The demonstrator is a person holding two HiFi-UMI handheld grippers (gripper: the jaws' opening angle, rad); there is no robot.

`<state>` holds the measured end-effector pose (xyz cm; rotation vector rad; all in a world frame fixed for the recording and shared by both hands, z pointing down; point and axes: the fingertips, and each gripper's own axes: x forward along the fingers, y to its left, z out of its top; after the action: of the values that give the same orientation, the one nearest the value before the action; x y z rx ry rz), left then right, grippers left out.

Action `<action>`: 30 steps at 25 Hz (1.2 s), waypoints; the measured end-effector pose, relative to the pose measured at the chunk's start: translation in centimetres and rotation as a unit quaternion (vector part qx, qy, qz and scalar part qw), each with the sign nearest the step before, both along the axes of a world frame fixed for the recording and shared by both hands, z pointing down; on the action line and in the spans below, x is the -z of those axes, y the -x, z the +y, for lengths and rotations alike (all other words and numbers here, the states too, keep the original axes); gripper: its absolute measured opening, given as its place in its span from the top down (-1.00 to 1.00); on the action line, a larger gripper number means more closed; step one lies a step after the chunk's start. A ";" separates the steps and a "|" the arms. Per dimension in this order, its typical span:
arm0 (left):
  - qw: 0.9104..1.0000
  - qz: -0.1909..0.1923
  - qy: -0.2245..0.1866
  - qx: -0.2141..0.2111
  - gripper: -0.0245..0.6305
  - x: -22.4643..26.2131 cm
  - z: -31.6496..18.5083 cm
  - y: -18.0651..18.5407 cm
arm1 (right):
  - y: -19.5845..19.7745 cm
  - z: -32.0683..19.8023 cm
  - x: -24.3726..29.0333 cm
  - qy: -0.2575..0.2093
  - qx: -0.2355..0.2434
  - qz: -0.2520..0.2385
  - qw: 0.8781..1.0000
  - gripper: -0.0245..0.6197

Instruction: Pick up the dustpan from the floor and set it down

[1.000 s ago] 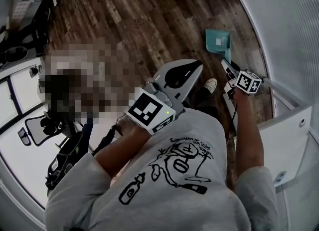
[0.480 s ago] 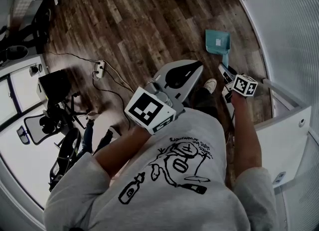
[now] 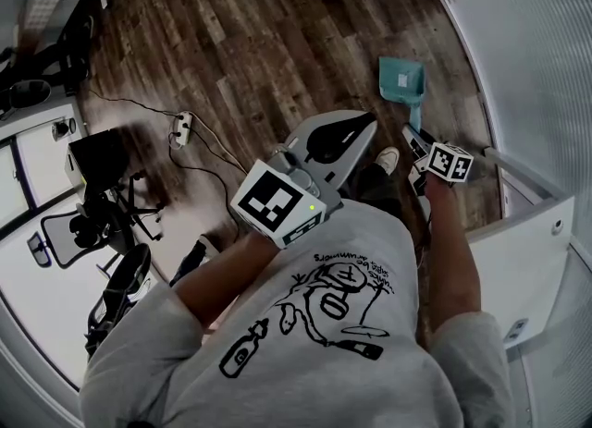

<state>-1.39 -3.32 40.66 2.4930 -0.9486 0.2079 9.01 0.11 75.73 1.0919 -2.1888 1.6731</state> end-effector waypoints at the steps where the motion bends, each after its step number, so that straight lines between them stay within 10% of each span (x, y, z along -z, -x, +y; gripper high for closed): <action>1: 1.000 0.000 0.000 -0.001 0.92 -0.1 0.1 0.0 | -0.1 0.2 -0.2 0.003 -0.004 0.000 1.000 0.68; 30: 1.000 0.003 -0.009 -0.011 0.92 0.5 0.3 0.1 | 0.3 4.1 -2.1 0.041 0.005 0.016 0.999 0.52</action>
<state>-1.46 -3.03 40.20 2.5189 -0.9249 0.1997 8.76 4.23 77.83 1.0771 -2.0826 1.7138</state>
